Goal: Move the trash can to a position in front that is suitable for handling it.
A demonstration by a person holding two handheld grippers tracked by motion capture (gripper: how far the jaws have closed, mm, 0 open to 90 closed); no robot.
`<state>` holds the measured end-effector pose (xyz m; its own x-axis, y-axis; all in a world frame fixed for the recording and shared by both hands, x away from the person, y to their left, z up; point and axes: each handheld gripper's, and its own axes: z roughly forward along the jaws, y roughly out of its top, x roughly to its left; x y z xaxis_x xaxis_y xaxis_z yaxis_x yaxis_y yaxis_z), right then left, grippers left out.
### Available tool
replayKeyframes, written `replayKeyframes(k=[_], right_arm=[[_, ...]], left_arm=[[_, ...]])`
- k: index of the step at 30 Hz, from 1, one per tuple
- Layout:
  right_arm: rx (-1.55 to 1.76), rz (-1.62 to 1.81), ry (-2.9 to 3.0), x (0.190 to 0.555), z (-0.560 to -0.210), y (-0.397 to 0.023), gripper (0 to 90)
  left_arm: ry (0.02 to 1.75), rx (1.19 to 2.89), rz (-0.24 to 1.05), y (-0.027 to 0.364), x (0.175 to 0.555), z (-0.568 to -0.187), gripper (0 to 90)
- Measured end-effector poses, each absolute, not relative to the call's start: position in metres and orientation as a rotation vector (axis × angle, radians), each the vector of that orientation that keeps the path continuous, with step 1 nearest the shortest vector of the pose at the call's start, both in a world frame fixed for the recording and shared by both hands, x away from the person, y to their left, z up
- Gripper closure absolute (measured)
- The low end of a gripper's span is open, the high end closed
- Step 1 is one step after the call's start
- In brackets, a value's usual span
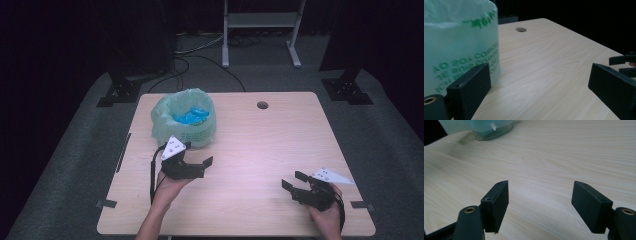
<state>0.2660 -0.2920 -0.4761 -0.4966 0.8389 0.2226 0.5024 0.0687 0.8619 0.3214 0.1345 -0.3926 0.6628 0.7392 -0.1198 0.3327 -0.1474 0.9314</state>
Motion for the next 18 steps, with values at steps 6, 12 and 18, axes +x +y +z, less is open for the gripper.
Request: replayKeyframes(k=[6, 12, 18], right_arm=[[1.349, 1.387, 2.03, 0.267, -0.477, -0.292, 29.1], [1.342, 1.393, 2.028, 0.267, -0.476, -0.292, 29.1], [1.346, 1.395, 2.025, 0.266, -0.475, -0.294, 29.1]], left_arm=[[0.933, 1.733, 0.493, 0.152, 0.332, -0.372, 3.3], [0.986, 1.704, 0.552, 0.173, 0.345, -0.354, 3.3], [1.044, 1.695, 0.595, 0.187, 0.359, -0.345, 3.3]])
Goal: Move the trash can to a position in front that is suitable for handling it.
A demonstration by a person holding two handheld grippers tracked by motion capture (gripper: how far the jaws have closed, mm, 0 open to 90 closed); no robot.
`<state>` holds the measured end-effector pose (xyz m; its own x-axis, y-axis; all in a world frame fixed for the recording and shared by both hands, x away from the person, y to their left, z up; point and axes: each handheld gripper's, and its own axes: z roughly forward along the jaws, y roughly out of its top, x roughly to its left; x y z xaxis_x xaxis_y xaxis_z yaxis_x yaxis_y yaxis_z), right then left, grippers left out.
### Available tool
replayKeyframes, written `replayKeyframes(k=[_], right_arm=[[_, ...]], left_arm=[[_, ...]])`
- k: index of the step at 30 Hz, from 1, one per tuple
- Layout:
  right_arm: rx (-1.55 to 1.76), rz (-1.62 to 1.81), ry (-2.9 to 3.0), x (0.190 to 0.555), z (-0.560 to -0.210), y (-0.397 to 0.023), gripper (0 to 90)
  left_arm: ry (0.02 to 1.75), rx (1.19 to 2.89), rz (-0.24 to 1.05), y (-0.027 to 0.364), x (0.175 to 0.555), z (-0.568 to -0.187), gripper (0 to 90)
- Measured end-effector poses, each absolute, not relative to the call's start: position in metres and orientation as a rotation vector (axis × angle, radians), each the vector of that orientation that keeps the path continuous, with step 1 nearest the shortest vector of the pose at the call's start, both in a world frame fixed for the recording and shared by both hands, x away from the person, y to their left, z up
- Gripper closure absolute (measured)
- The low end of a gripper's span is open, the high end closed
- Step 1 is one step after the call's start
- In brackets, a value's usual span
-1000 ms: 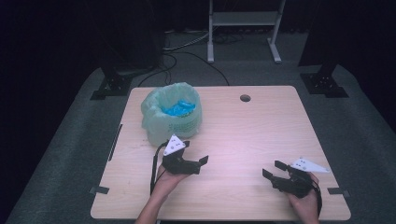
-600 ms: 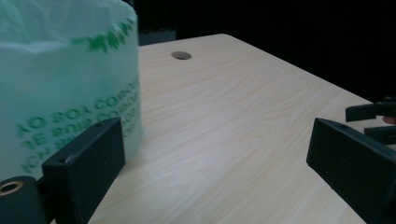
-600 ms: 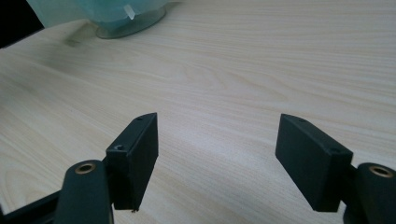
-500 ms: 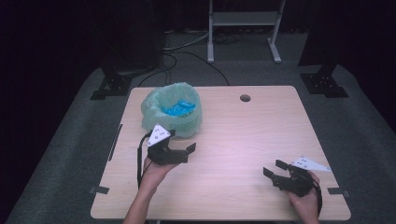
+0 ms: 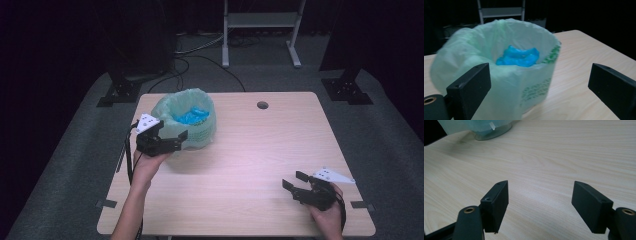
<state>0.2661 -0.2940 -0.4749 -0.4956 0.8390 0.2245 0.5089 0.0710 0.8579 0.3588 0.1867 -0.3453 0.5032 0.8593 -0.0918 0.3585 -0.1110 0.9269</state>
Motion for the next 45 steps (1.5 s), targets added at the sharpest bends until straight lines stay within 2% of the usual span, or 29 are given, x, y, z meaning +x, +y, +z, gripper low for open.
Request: replayKeyframes(k=[12, 19, 23, 25, 31, 38, 45], right_arm=[[1.337, 1.393, 2.032, 0.266, -0.475, -0.294, 29.1], [1.331, 1.398, 2.029, 0.264, -0.474, -0.296, 29.1], [1.331, 1.402, 2.029, 0.265, -0.474, -0.297, 29.1], [1.329, 1.401, 2.036, 0.265, -0.474, -0.296, 29.1], [1.322, 1.4, 2.048, 0.265, -0.475, -0.294, 29.1], [1.314, 1.403, 2.046, 0.265, -0.474, -0.294, 29.2], [1.3, 1.388, 2.063, 0.266, -0.476, -0.29, 29.2]], left_arm=[[1.155, 1.682, 0.574, 0.186, 0.394, -0.343, 3.3], [1.261, 1.667, 0.56, 0.191, 0.416, -0.355, 3.4], [1.28, 1.682, 0.558, 0.191, 0.423, -0.359, 5.9], [1.279, 1.693, 0.547, 0.191, 0.425, -0.36, 11.7], [1.301, 1.709, 0.537, 0.19, 0.431, -0.364, 20.1], [1.285, 1.733, 0.522, 0.194, 0.43, -0.362, 24.1], [1.261, 1.773, 0.521, 0.194, 0.426, -0.36, 24.4]])
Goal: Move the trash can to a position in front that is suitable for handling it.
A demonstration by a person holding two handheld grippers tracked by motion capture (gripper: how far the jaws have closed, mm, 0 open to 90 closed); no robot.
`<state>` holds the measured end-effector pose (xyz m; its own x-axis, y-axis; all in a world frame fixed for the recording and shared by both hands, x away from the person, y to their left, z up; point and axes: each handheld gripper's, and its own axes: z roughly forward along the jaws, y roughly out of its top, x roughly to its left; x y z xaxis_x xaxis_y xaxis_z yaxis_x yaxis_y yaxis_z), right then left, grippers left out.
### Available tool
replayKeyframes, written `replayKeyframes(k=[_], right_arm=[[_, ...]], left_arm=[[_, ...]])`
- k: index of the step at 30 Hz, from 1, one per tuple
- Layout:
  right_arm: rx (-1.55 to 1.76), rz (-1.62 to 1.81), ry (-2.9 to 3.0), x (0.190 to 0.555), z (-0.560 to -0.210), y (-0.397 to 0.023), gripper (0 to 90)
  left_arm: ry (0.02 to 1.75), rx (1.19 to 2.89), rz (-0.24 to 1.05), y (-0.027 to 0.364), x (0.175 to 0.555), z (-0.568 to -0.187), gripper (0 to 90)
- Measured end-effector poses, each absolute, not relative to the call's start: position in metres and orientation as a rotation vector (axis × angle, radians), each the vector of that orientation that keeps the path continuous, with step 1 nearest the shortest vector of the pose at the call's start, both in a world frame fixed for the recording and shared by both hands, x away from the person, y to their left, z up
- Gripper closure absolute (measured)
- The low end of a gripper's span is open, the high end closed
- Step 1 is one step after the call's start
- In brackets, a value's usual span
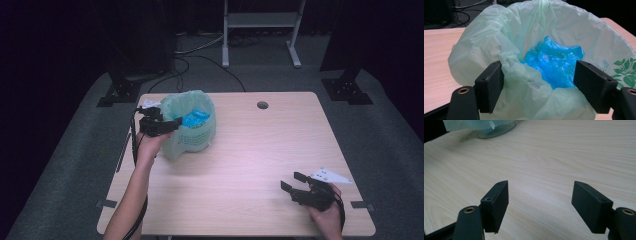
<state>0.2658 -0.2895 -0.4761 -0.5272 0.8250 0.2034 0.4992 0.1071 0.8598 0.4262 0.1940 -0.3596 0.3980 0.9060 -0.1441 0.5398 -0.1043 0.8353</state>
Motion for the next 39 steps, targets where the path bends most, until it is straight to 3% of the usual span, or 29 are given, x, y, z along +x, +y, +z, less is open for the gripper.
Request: replayKeyframes(k=[19, 39], right_arm=[[1.303, 1.389, 2.059, 0.265, -0.477, -0.287, 29.2], [1.322, 1.408, 2.055, 0.267, -0.482, -0.283, 30.4]], left_arm=[[1.139, 1.842, 0.512, 0.182, 0.4, -0.359, 24.3], [1.061, 1.791, 0.496, 0.178, 0.366, -0.367, 24.3]])
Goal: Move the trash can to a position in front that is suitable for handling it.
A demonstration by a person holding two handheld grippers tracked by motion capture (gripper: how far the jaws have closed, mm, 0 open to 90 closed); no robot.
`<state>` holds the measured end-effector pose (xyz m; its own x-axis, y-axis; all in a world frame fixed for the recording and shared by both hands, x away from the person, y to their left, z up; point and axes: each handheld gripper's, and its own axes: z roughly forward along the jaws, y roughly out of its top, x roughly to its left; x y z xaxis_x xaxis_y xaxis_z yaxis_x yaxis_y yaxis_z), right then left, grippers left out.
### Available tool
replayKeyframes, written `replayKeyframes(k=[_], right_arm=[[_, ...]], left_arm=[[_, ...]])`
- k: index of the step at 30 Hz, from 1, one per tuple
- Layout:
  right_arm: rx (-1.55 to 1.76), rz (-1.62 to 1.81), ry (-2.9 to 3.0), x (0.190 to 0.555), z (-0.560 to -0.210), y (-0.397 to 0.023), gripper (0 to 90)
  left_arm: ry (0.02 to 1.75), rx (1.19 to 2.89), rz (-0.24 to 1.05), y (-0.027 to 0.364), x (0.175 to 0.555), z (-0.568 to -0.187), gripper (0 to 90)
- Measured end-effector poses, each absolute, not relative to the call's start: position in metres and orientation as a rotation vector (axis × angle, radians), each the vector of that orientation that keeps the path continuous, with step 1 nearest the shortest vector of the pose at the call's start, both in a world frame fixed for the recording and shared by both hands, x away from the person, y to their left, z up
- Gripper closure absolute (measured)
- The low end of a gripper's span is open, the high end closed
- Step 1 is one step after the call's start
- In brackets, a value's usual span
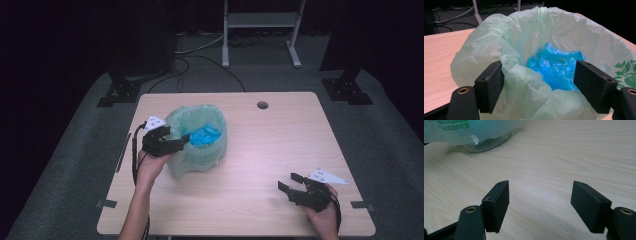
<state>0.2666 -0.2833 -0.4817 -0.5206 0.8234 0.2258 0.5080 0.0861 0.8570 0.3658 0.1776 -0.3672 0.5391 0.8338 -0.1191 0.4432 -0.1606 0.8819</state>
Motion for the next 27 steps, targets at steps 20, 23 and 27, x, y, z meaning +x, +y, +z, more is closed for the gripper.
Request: replayKeyframes(k=[20, 23, 27], right_arm=[[1.306, 1.44, 2.024, 0.263, -0.481, -0.28, 31.9], [1.301, 1.443, 2.027, 0.262, -0.48, -0.279, 31.9], [1.297, 1.45, 2.032, 0.262, -0.482, -0.277, 31.9]], left_arm=[[0.972, 1.853, 0.41, 0.174, 0.349, -0.366, 24.4], [0.985, 1.842, 0.38, 0.175, 0.348, -0.365, 27.7], [0.97, 1.845, 0.338, 0.175, 0.347, -0.365, 30.9]])
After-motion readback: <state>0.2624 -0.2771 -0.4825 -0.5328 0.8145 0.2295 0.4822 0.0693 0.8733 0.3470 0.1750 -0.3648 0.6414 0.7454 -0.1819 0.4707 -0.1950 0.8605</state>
